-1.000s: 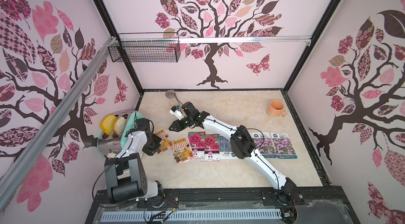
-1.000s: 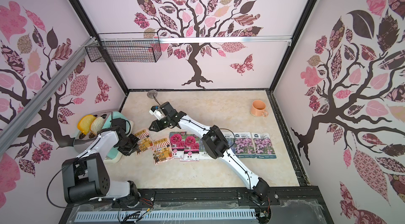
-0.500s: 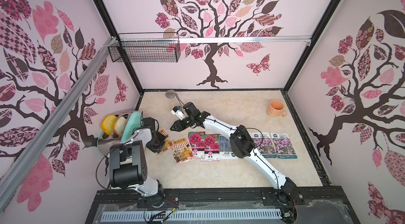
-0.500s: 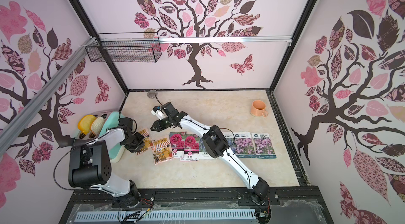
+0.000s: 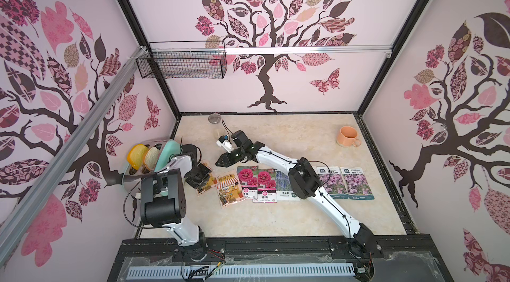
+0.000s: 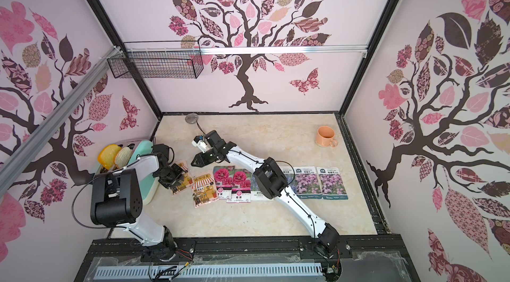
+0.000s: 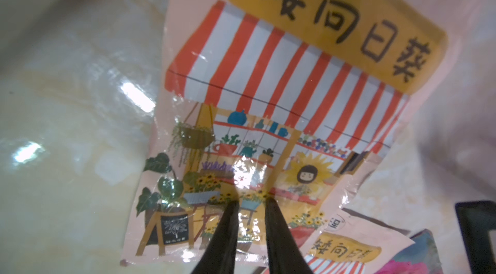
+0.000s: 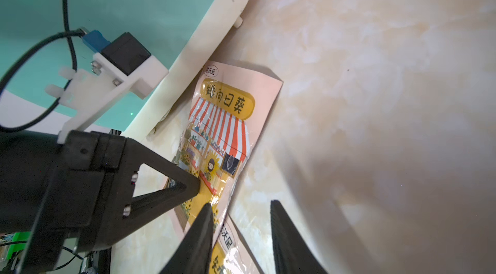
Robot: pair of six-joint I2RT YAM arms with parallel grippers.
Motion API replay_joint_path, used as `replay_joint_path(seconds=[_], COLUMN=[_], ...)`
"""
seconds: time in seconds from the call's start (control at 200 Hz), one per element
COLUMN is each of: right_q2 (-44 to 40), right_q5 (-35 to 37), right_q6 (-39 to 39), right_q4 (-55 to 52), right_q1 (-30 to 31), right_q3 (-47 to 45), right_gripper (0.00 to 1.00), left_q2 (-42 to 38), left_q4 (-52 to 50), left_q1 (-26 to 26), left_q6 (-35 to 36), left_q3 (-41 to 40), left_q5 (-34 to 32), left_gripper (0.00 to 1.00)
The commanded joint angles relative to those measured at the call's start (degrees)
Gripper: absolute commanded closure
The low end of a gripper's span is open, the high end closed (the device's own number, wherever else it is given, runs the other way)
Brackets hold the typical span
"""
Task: Arrange the seed packets in a row
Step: Adjust the seed packets at the center of the board.
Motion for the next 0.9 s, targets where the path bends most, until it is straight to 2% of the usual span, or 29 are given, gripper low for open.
replay_joint_path(seconds=[0.0, 0.08, 0.145, 0.355, 0.615, 0.675, 0.725, 0.895], right_q2=[-2.80, -2.50, -1.79, -1.86, -1.74, -3.74, -6.11, -15.71], right_q5=[-0.66, -0.88, -1.40, -1.00, 0.03, 1.11, 2.47, 4.09], right_q6=[-0.32, -0.19, -0.13, -0.33, -1.35, -2.33, -3.31, -3.90], right_q4=[0.49, 0.75, 0.12, -0.97, -3.95, -4.34, -4.35, -1.18], right_q1=[-0.22, -0.22, -0.22, 0.47, 1.19, 1.19, 1.12, 0.27], right_q3=[-0.72, -0.62, 0.44, -0.60, 1.12, -1.31, -4.60, -17.31], right_gripper=[0.61, 0.61, 0.61, 0.61, 0.62, 0.62, 0.62, 0.62], left_q2=[4.77, 5.89, 5.68, 5.59, 7.64, 8.23, 8.65, 12.89], left_q4=[-8.21, -11.27, -11.01, -18.70, -20.71, -21.03, -20.58, -20.95], left_q1=[-0.05, 0.02, 0.00, -0.30, -0.74, -1.13, -1.91, -7.33], left_q6=[4.71, 6.09, 6.56, 9.11, 15.74, 16.53, 17.93, 19.52], left_q3=[-1.32, 0.42, 0.70, 5.70, 7.66, 7.61, 7.86, 10.09], left_q5=[-6.68, -9.78, -8.89, -19.10, -17.11, -18.05, -15.98, -16.40], left_gripper=[0.79, 0.80, 0.81, 0.84, 0.86, 0.87, 0.87, 0.87])
